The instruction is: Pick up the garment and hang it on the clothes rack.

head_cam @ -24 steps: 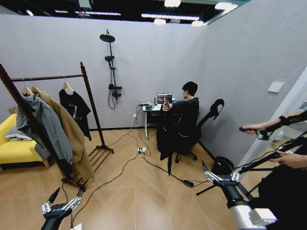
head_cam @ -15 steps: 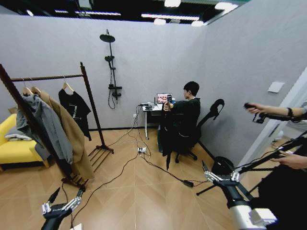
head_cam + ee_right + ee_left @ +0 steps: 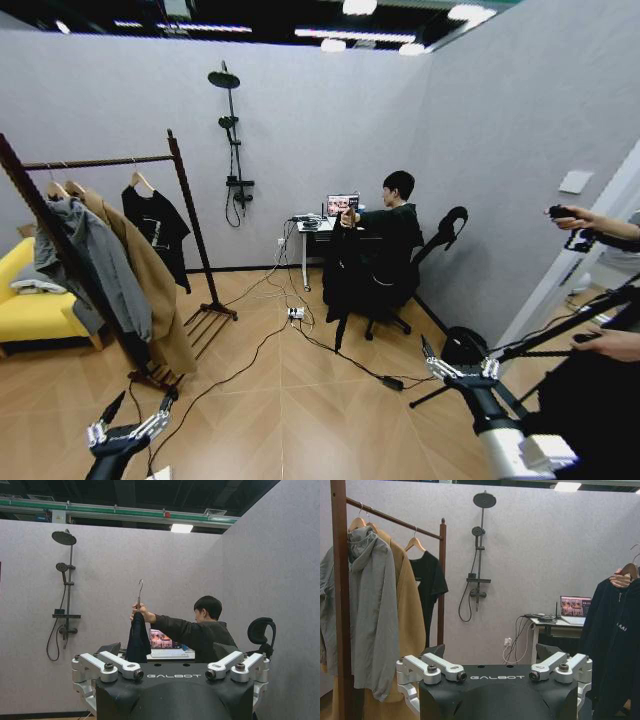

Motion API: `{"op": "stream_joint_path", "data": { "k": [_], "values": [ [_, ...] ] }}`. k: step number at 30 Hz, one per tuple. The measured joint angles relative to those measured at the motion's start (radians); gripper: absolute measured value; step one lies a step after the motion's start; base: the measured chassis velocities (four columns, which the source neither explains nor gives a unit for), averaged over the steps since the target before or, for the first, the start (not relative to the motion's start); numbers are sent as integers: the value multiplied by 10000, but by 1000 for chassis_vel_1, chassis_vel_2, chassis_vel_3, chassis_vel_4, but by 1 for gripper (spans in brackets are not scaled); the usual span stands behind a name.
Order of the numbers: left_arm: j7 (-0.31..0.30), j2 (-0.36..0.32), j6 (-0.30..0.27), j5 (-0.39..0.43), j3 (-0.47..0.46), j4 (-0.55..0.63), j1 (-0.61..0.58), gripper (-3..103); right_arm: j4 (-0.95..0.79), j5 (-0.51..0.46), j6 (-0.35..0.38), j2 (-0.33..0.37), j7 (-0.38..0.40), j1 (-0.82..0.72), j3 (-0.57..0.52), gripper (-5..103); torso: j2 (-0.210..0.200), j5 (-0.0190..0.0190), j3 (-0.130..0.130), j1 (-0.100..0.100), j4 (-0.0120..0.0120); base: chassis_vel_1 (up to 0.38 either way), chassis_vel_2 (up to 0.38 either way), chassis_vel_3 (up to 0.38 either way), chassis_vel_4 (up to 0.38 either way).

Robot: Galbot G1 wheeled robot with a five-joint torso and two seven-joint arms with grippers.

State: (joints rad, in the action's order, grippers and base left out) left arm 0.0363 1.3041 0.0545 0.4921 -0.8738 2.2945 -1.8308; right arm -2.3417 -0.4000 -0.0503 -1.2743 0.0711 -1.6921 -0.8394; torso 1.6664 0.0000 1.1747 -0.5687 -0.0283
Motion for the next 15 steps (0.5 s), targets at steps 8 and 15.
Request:
{"op": "stream_joint_path", "data": {
  "k": [8,15],
  "values": [
    [1,0,0,0,0,0,0,100,572,747,1256,-656,-80,838,696,100,0,-1,0,0,0,0,0,0,0],
    [2,0,0,0,0,0,0,100,1523,1992,3369,-1758,-267,2237,1888,100,0,3,1,-1,4,0,0,0,0]
  ]
}}
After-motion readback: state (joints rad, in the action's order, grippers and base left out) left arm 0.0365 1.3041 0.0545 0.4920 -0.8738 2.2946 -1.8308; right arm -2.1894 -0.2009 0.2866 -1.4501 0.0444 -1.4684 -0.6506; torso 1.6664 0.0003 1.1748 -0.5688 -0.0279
